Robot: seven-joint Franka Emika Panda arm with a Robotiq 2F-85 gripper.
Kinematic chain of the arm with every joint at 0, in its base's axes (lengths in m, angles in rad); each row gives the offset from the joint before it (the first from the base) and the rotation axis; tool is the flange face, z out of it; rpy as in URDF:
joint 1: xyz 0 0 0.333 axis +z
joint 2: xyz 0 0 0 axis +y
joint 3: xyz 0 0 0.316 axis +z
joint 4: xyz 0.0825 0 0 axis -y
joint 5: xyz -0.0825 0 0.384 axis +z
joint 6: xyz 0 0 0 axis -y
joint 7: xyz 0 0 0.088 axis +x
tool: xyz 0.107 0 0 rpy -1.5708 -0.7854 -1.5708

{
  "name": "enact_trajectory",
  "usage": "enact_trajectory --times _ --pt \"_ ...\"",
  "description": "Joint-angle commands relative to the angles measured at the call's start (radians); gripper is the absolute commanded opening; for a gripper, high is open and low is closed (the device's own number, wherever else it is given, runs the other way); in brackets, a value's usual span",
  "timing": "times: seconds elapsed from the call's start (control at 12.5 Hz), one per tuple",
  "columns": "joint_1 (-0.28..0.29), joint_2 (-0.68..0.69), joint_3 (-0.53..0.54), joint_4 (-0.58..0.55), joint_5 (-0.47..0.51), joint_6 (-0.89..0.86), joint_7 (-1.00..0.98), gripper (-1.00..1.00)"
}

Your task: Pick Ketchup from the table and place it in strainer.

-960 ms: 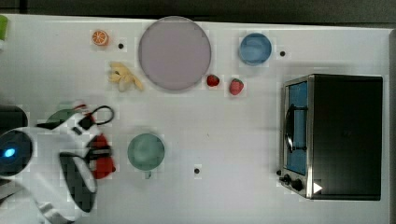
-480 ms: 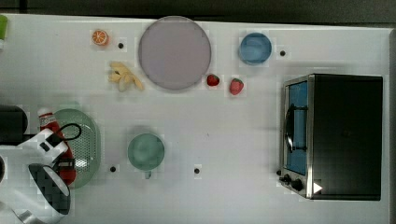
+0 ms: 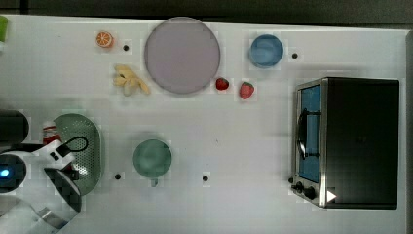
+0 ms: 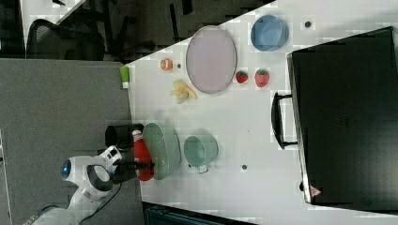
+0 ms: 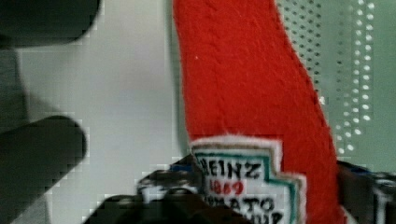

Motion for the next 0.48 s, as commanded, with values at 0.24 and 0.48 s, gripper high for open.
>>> enact_trajectory --times 0.24,0.48 --pt "-0.023 -0.034 -0.022 0.023 -0.033 0.011 0.078 1.0" --pt "-0.068 -0.115 -0.032 0.028 -0.026 -0.019 0.084 1.0"
